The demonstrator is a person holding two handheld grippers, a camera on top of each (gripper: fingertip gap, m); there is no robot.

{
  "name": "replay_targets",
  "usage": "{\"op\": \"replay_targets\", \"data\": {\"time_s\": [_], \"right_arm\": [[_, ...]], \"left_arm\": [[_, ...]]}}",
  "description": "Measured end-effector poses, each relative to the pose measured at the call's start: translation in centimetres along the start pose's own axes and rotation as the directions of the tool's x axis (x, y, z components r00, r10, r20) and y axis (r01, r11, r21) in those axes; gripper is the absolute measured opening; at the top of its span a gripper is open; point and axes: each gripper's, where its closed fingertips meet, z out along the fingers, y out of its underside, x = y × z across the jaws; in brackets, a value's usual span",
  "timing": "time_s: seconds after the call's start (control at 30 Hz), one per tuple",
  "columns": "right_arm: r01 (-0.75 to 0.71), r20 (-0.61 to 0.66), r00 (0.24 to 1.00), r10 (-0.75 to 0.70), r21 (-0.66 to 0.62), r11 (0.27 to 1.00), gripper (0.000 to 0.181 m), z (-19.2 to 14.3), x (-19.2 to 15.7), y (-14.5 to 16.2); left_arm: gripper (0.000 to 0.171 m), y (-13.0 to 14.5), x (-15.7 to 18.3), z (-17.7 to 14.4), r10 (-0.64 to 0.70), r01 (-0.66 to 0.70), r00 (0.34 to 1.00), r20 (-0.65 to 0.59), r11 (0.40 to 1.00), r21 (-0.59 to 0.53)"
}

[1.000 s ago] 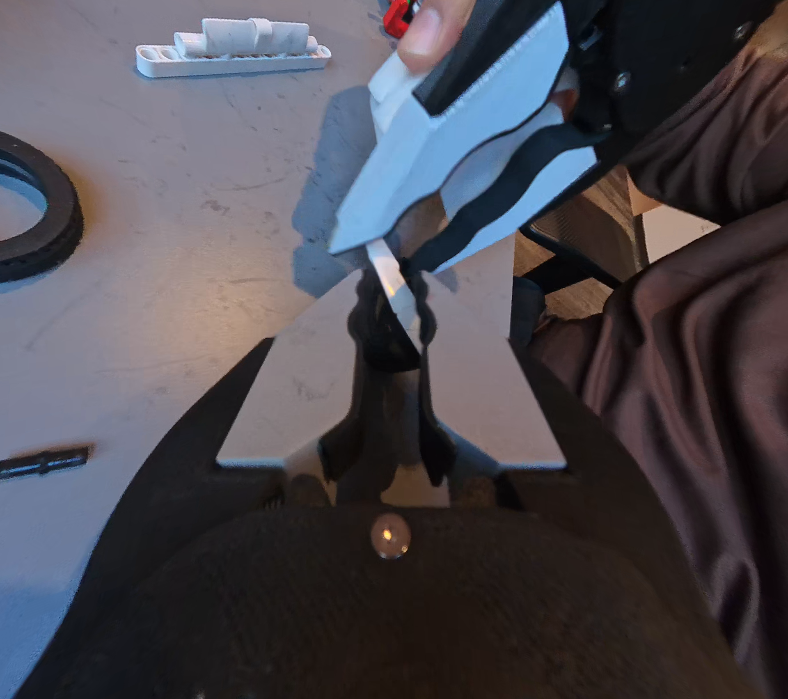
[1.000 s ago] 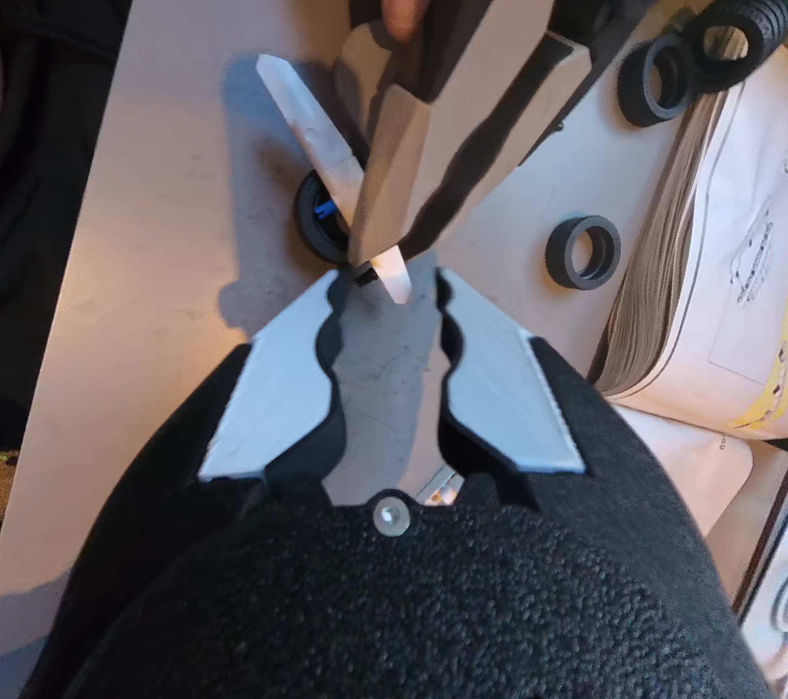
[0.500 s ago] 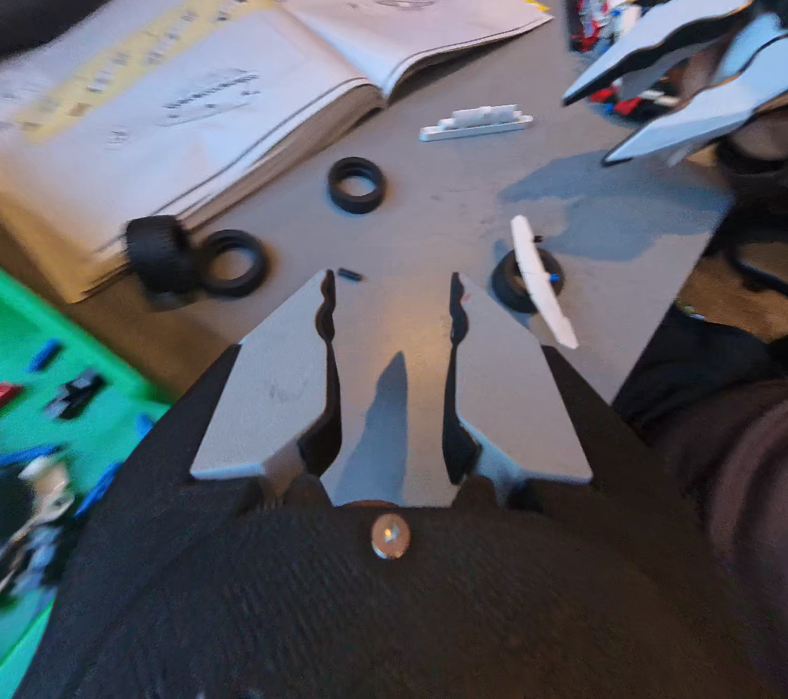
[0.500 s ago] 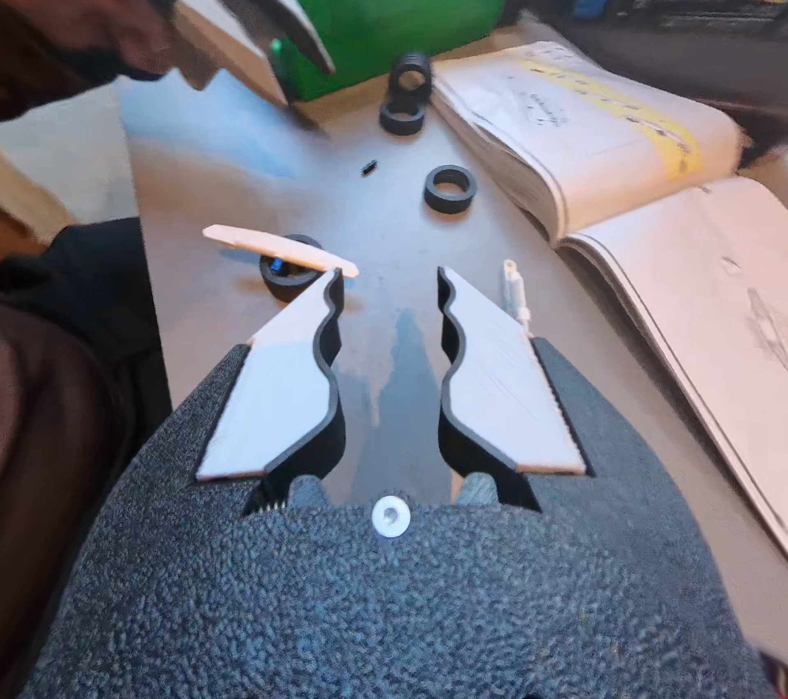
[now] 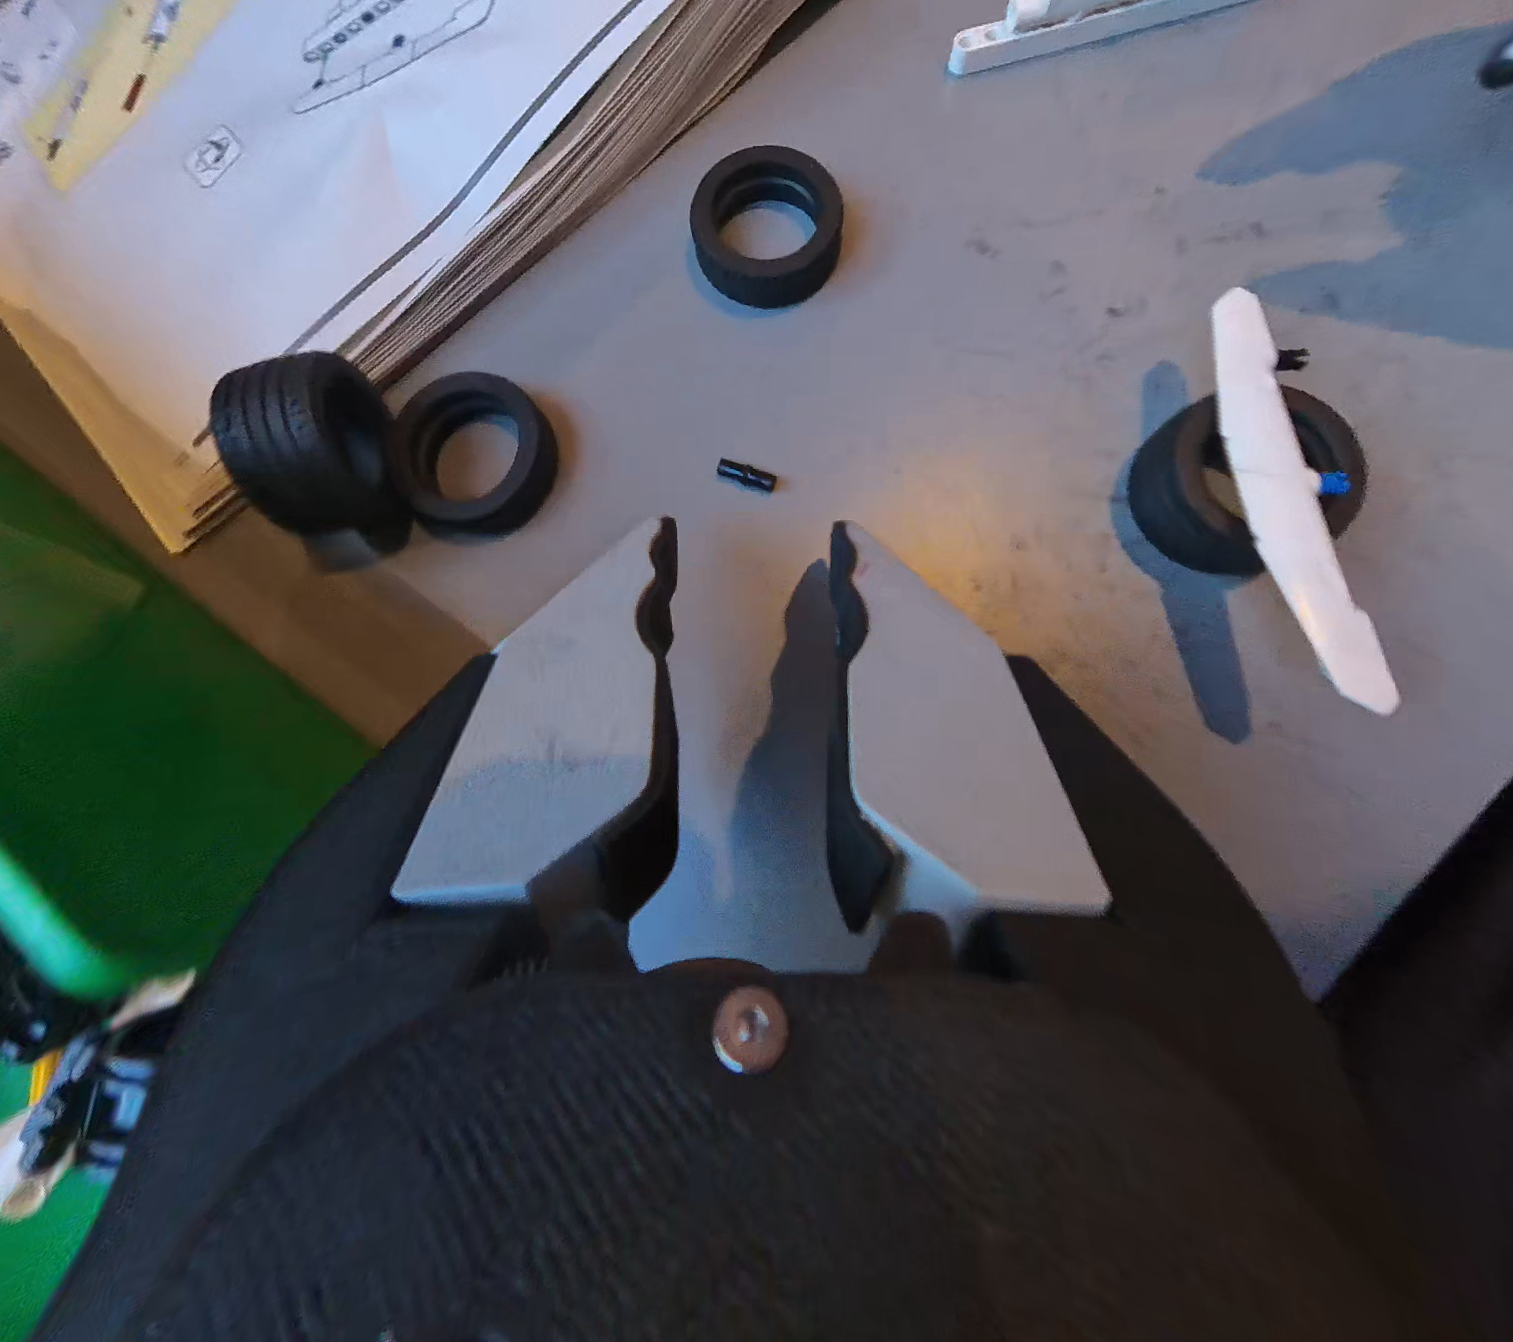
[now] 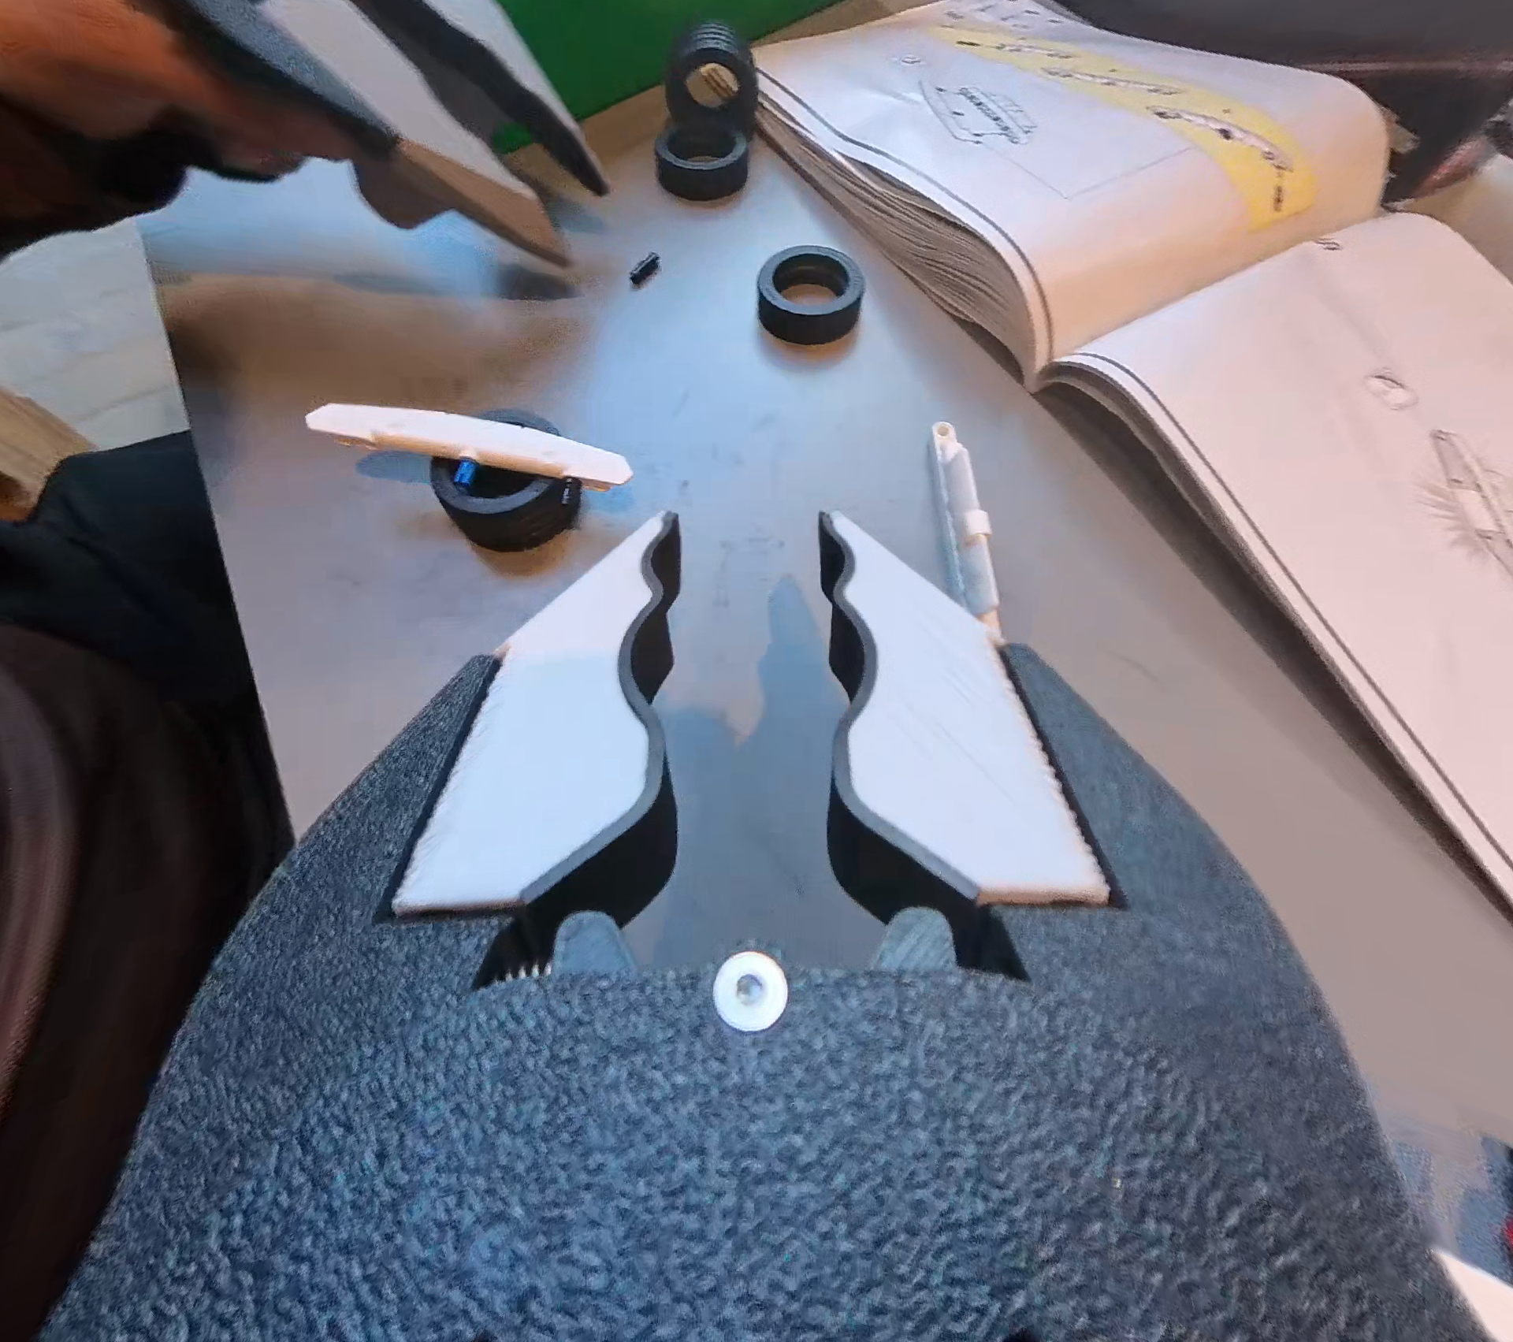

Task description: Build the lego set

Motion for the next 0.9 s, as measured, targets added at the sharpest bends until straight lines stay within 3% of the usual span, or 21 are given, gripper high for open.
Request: {"op": "replay_targets", "data": {"time_s": [0.23,0.33,0.5,0.73,0.9], "right_arm": [[0.025,0.068,0.997,-0.022,-0.032,0.999,0.034,0.0,-1.8,1.2],[0.016,0.133,0.991,-0.007,-0.067,0.998,0.029,0.0,-3.0,1.9],[-0.115,0.251,0.955,0.155,-0.165,0.980,0.033,0.7,-6.2,2.6],[0.002,0.181,0.983,0.035,-0.201,0.980,0.037,3.1,-8.0,2.3],[0.076,0.144,0.989,-0.041,-0.240,0.968,0.038,4.7,-7.6,2.9]], "left_arm": [[0.035,0.1,-0.1,2.5,0.024,-0.028,0.998,-0.052,0.996,-0.081],[0.022,-0.2,0.1,2.7,0.015,-0.021,0.996,-0.083,0.998,-0.060],[0.014,-0.3,0.3,2.8,0.032,-0.037,0.994,-0.109,0.999,-0.040],[0.013,-0.1,0.4,2.5,0.042,-0.040,0.995,-0.095,0.999,0.022],[0.013,0.8,1.5,1.4,0.146,-0.143,0.988,-0.043,0.987,0.077]]}}
